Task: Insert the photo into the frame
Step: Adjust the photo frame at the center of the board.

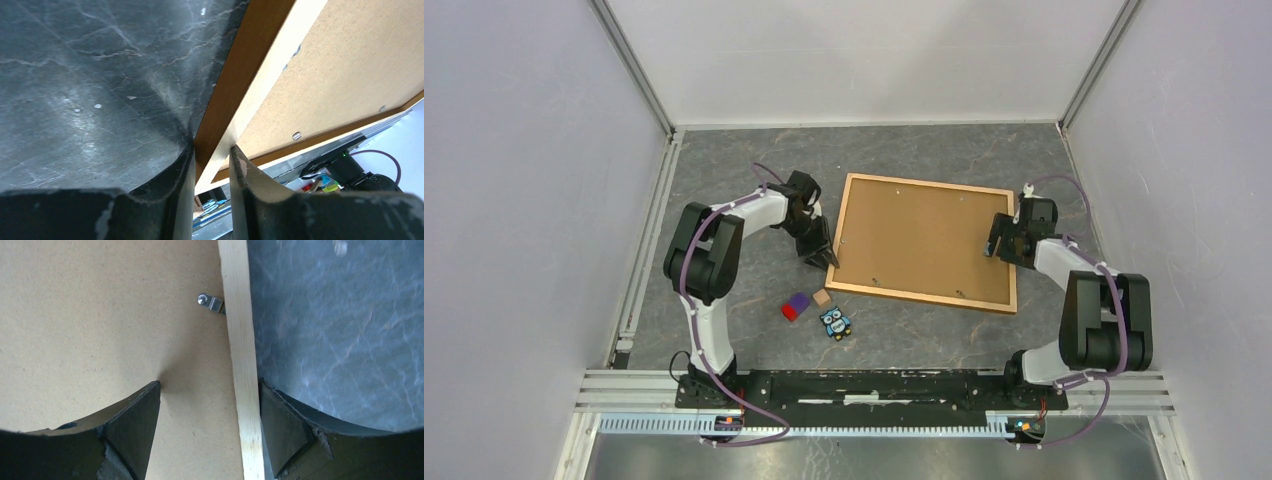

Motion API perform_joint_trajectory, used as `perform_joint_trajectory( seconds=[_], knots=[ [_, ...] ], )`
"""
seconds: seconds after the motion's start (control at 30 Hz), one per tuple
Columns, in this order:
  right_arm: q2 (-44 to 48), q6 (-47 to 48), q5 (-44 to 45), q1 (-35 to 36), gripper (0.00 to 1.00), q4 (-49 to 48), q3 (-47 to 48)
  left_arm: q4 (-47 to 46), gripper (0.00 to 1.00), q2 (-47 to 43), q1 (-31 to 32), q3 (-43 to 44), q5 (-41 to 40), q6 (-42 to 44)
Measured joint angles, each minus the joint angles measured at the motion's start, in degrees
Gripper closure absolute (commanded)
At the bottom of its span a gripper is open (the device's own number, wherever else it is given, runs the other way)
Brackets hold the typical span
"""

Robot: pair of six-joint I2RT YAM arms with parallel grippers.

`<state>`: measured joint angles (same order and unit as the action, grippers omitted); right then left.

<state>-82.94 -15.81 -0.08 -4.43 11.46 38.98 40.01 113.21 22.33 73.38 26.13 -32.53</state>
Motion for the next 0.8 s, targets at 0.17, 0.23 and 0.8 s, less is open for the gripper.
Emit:
perform_joint_trajectory(
  seconds=[0.17, 0.23, 0.8],
  knots=[
    [-7.5, -0.9, 0.7, -0.6, 0.24, -3.9, 6.2, -1.3, 0.72, -0.7, 2.2, -0.9, -0.3, -1.2],
    [-12.2, -0.9, 1.6, -0.7, 0.24, -6.8, 10.3, -2.4, 0.71, -1.1, 3.7, -1.9, -0.1, -2.7],
    [-32.7, -5.8, -5.5, 0.3, 0.23, -18.5, 32.7, -11.8, 0.41, -6.3, 20.7, -8.5, -3.3, -14.1]
  ],
)
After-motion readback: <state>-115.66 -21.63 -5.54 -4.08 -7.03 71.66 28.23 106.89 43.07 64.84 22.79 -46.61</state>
